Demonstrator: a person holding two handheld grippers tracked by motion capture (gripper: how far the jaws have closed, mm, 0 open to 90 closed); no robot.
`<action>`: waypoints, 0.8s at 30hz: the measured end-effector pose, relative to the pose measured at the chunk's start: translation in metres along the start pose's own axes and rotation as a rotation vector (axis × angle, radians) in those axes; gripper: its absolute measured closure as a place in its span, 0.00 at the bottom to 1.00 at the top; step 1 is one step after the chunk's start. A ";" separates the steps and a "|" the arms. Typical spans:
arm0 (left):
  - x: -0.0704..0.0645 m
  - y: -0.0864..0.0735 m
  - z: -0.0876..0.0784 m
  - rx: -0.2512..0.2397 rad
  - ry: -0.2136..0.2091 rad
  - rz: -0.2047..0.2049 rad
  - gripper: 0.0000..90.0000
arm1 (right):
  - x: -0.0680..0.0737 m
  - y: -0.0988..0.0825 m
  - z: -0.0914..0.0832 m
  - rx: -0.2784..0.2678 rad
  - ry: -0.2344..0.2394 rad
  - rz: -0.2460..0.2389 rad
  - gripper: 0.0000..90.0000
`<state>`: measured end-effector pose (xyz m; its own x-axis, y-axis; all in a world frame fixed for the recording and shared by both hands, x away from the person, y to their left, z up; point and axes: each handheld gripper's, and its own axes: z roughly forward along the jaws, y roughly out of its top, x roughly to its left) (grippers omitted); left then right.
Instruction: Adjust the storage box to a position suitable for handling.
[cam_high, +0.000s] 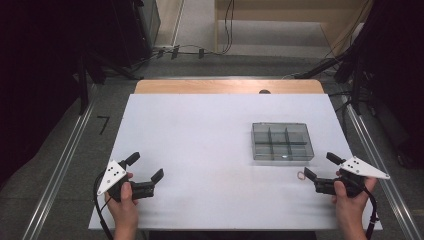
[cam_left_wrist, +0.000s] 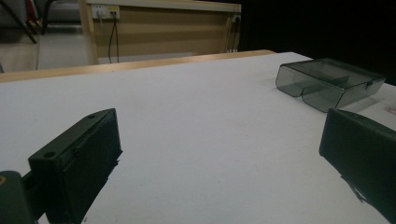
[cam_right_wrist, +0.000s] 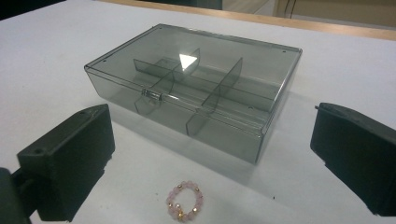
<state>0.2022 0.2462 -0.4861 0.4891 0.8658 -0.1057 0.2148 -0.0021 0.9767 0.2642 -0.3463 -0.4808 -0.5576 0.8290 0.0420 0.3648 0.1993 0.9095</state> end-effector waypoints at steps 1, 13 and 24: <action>0.000 0.000 0.000 -0.001 0.001 -0.002 0.00 | 0.000 0.000 0.000 0.000 0.001 0.003 0.00; -0.002 0.000 0.000 0.006 -0.006 -0.013 0.00 | 0.007 0.007 -0.004 0.000 -0.020 -0.004 0.07; -0.005 -0.002 0.004 0.021 -0.024 -0.027 0.00 | 0.010 0.024 -0.006 0.002 -0.029 0.025 0.59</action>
<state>0.2025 0.2401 -0.4884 0.5034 0.8532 -0.1366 0.2460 0.0100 0.9692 0.2625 -0.3365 -0.4561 -0.5265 0.8485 0.0529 0.3798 0.1791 0.9076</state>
